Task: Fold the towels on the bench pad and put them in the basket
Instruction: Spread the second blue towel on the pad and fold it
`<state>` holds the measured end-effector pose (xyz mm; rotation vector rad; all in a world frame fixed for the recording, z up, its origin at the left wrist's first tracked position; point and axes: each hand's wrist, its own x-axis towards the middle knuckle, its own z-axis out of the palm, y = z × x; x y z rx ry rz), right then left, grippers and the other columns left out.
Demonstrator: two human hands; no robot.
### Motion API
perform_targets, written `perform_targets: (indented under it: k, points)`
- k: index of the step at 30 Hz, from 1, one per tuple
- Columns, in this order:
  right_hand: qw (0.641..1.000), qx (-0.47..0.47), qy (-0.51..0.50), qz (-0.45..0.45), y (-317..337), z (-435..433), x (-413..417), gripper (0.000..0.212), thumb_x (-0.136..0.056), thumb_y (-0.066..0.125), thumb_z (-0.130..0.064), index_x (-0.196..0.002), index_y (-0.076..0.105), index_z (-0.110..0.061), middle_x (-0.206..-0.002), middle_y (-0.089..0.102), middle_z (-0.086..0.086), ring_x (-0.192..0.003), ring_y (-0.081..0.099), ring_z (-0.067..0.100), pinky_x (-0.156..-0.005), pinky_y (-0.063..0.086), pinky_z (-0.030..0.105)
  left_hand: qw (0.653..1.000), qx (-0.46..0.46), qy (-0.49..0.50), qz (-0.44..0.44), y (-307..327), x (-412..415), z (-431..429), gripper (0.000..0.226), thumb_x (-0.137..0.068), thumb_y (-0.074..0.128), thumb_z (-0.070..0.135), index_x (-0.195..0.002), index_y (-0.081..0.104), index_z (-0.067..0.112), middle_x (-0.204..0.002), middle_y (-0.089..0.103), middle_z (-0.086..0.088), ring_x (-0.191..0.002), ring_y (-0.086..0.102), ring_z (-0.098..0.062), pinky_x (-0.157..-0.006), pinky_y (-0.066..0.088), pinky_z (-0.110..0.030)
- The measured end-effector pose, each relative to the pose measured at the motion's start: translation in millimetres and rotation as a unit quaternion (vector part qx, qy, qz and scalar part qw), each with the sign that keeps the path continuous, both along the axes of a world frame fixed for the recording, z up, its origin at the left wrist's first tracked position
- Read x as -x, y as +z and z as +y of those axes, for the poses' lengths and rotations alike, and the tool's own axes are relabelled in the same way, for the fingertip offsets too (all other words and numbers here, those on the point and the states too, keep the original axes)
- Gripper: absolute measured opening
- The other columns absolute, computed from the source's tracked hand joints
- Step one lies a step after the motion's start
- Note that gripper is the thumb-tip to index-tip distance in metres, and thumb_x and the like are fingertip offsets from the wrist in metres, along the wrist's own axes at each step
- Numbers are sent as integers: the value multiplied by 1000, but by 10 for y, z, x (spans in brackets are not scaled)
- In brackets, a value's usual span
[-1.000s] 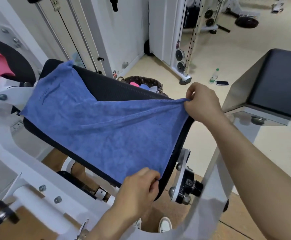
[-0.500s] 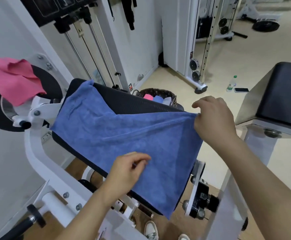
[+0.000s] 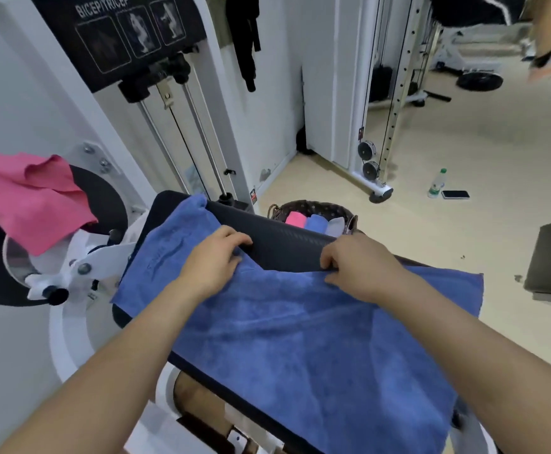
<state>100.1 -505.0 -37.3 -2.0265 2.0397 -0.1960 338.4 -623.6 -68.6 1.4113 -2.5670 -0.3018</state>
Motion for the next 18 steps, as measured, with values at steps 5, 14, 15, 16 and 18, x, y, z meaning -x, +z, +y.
perform_targets:
  k: [5,14,15,16,18]
  points:
    - [997,-54,46,27,17,-56,-16,22,-75,55,-5,-83,59,-26,-79,56,-8,-81,52,19,-59,42,29,995,48,-3,83,3,-129,-183,9,-91,57,13,-91,60,22,-89,57,9,-84,57,-18,-71,42,-31]
    - [993,-65,-34,-94,192,-281,63,15,-82,53,-15,-81,39,-20,-75,48,-1,-66,43,21,-59,36,34,986,17,61,157,31,-134,-372,17,-93,53,19,-92,40,29,-78,59,3,-70,57,-27,-66,46,-39]
    - [989,-73,-50,-118,194,-290,86,17,-81,58,-17,-83,41,-23,-77,51,-2,-66,45,19,-61,40,34,986,16,59,156,28,-133,-384,18,-92,55,19,-92,40,29,-79,59,3,-71,57,-25,-68,47,-39]
    - [984,-88,-62,-142,216,-288,113,21,-80,63,-20,-87,44,-25,-80,55,-2,-67,49,18,-64,44,34,986,15,58,153,22,-136,-394,17,-91,56,19,-92,42,29,-81,60,4,-73,58,-24,-69,47,-38]
    - [975,-133,-79,-163,273,-264,197,28,-77,73,-28,-94,52,-27,-90,61,-5,-77,59,17,-74,51,34,987,22,50,152,8,-150,-413,15,-91,58,18,-95,48,27,-86,60,7,-75,57,-19,-70,43,-34]
